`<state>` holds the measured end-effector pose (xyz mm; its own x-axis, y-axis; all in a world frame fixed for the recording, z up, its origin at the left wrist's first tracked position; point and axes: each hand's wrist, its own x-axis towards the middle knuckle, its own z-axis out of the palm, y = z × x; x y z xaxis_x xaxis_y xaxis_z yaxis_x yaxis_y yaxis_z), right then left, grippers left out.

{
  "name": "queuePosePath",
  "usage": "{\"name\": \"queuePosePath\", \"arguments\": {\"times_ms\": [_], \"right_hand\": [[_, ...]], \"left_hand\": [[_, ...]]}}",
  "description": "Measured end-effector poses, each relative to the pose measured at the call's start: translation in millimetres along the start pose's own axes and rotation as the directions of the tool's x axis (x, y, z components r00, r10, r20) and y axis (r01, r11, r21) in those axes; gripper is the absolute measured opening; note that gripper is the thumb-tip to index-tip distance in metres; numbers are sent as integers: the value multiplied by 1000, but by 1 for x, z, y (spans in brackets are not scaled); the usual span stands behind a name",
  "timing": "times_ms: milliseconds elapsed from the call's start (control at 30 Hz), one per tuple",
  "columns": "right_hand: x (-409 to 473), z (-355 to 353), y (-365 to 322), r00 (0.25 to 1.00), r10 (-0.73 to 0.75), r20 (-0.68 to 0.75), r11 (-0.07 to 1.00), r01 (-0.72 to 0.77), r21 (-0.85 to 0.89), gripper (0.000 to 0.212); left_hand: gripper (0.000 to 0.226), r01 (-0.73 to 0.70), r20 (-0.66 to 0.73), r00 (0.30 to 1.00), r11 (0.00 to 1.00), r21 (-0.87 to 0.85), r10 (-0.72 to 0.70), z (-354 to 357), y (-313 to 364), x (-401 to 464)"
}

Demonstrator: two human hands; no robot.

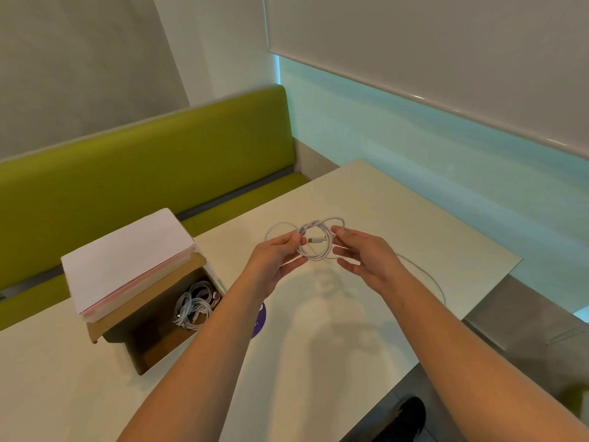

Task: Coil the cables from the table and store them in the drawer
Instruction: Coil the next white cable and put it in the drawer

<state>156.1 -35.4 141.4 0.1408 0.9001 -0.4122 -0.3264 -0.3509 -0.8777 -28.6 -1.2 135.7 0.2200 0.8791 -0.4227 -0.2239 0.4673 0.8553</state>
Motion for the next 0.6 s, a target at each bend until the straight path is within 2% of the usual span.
{"name": "queuePosePath", "arguments": {"times_ms": [167, 333, 500, 600], "right_hand": [[1, 2, 4, 986, 122, 111, 991, -127, 37, 25], [-5, 12, 8, 966, 142, 217, 985, -159, 62, 41], [-8, 18, 10, 952, 151, 266, 985, -168, 45, 18], [-7, 17, 10, 948, 147, 283, 984, -168, 52, 22]], "left_hand": [[18, -14, -45, 999, 999, -40, 12, 5, 2, 0], [19, -56, -72, 996, 993, -108, 49, 12, 2, 1], [18, -94, -94, 992, 988, -123, 83, 16, 1, 2], [22, -112, -113, 989, 984, -135, 97, 16, -1, 1]]}}
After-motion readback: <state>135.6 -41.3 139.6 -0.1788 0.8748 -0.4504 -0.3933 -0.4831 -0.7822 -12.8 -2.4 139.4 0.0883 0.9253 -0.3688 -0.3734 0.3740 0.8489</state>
